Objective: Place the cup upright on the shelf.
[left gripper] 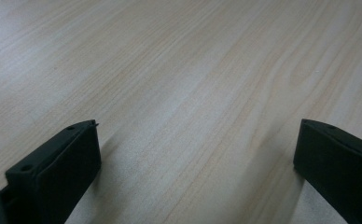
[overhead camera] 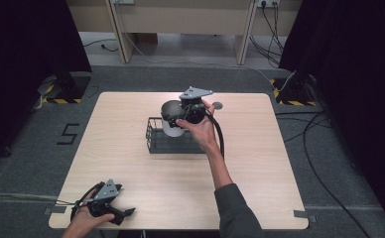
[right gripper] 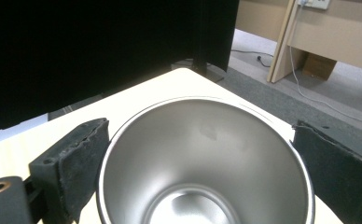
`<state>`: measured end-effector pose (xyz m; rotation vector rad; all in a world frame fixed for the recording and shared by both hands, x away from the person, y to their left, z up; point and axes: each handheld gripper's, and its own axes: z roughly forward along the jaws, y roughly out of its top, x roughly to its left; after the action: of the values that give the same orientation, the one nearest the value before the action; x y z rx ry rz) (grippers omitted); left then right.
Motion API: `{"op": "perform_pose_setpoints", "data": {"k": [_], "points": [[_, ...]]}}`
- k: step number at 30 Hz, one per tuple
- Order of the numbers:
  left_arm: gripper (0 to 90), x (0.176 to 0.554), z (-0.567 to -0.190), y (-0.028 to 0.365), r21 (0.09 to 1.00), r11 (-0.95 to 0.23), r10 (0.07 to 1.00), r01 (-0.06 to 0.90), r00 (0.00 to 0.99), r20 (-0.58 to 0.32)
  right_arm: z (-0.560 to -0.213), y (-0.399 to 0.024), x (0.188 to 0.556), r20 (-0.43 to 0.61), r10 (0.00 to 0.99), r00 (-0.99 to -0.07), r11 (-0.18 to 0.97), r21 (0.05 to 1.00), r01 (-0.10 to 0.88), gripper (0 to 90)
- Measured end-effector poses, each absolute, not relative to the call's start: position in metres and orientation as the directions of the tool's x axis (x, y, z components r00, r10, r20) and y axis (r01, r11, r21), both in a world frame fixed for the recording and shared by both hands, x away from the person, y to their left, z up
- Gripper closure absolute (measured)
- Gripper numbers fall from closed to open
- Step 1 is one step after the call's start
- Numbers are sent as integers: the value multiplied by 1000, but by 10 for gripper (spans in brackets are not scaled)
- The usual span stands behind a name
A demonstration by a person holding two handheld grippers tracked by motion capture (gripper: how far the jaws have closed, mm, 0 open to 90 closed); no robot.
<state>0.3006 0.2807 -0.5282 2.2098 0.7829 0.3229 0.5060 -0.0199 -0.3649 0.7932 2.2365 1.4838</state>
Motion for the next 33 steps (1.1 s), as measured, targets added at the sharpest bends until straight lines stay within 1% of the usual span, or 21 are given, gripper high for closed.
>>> {"op": "perform_pose_setpoints", "data": {"k": [11,29,33], "points": [[0,301,-528,281,730,-528,624,433,782,-13,-376,-17,514,20,635,-772,317,905,284,61],[0,301,-528,281,730,-528,624,433,782,-13,-394,-11,518,-2,632,-775,398,859,322,57],[0,301,-528,281,730,-528,624,434,781,-13,-398,-12,518,6,634,-773,392,860,328,56]]}}
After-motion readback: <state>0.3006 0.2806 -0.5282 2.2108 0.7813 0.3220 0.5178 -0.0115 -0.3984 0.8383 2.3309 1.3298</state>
